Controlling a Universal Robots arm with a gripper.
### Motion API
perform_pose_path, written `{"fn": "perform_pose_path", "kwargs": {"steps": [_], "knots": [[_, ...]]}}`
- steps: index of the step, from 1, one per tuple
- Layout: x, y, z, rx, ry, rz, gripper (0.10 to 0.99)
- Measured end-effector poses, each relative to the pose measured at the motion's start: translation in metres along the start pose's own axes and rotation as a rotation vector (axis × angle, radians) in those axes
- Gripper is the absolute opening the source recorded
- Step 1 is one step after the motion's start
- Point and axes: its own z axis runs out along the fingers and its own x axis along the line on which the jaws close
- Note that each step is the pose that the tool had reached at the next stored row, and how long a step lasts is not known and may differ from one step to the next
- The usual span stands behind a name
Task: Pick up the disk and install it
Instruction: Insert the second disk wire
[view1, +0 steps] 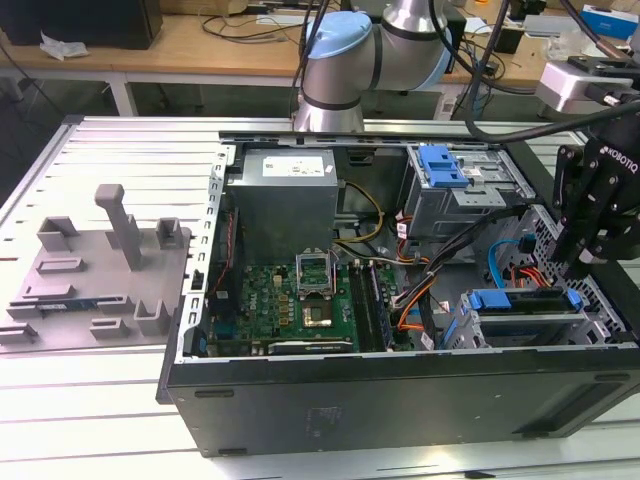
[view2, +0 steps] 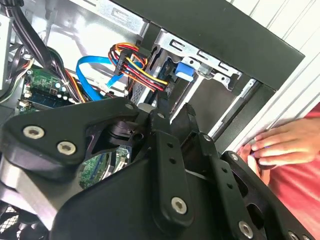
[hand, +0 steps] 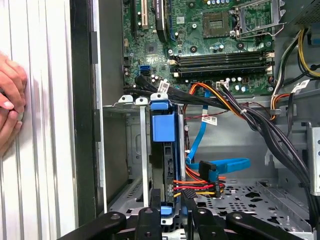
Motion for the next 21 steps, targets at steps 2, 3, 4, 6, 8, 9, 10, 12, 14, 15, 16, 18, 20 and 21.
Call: {"fn": "perform_pose_path", "kwargs": {"steps": [2, 3, 4, 6, 8, 9, 10, 12, 14, 15, 16, 18, 20, 21], "knots": [[-0.0074, 0.0003, -0.001, 0.001, 0.0152, 0.0, 0.302], [-0.0122, 0.0006, -0.0019, 0.001, 0.0292, 0.001, 0.302], [-0.0197, 0.001, -0.003, 0.002, 0.0479, 0.001, 0.302], [-0.0337, 0.0017, -0.005, 0.003, 0.0766, 0.001, 0.302], [-0.0482, 0.0019, -0.0072, 0.004, 0.1153, 0.003, 0.302], [-0.0507, 0.0012, -0.0068, 0.004, 0.116, 0.005, 0.302], [-0.052, 0.0013, -0.0063, 0.003, 0.1173, 0.007, 0.302], [-0.0566, 0.0015, -0.0059, 0.003, 0.1179, 0.011, 0.302], [-0.0611, 0.0021, -0.0064, 0.002, 0.1216, 0.011, 0.302], [-0.0626, 0.0031, -0.0066, -0.002, 0.1385, 0.01, 0.302], [-0.0631, 0.0041, -0.0066, -0.01, 0.1525, 0.009, 0.302], [-0.0645, 0.0059, -0.0069, -0.022, 0.177, 0.006, 0.302], [-0.0692, 0.0101, -0.0075, -0.024, 0.2011, 0.007, 0.302], [-0.0694, 0.0119, -0.0075, -0.024, 0.2071, 0.007, 0.302]]}}
